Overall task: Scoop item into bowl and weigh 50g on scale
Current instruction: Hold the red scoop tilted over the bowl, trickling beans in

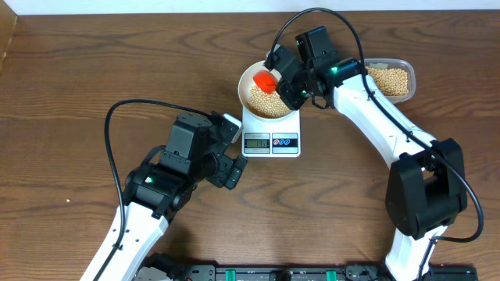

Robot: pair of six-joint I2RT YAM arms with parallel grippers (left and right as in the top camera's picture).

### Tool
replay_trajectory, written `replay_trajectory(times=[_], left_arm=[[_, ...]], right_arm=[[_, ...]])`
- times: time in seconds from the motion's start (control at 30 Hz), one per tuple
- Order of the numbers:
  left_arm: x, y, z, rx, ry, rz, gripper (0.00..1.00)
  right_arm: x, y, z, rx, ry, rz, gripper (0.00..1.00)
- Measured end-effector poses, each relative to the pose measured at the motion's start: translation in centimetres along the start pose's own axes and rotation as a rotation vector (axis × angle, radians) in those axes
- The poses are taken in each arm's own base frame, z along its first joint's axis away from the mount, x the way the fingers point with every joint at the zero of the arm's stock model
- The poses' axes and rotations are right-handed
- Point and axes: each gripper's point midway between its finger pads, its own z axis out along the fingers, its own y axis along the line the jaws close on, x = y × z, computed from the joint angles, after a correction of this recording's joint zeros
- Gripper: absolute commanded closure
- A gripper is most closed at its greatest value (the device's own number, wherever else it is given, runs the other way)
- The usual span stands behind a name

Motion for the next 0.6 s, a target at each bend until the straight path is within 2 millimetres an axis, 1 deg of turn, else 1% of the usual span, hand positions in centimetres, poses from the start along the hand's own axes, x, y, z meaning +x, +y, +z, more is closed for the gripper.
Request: replay_trajectory(times=[0.6], left_arm=[[0.0, 0.0, 0.0, 0.0, 0.0, 0.0, 0.09]], right_arm=[[-0.16, 0.97, 0.04, -0.053, -0.013, 0.05, 0.99]])
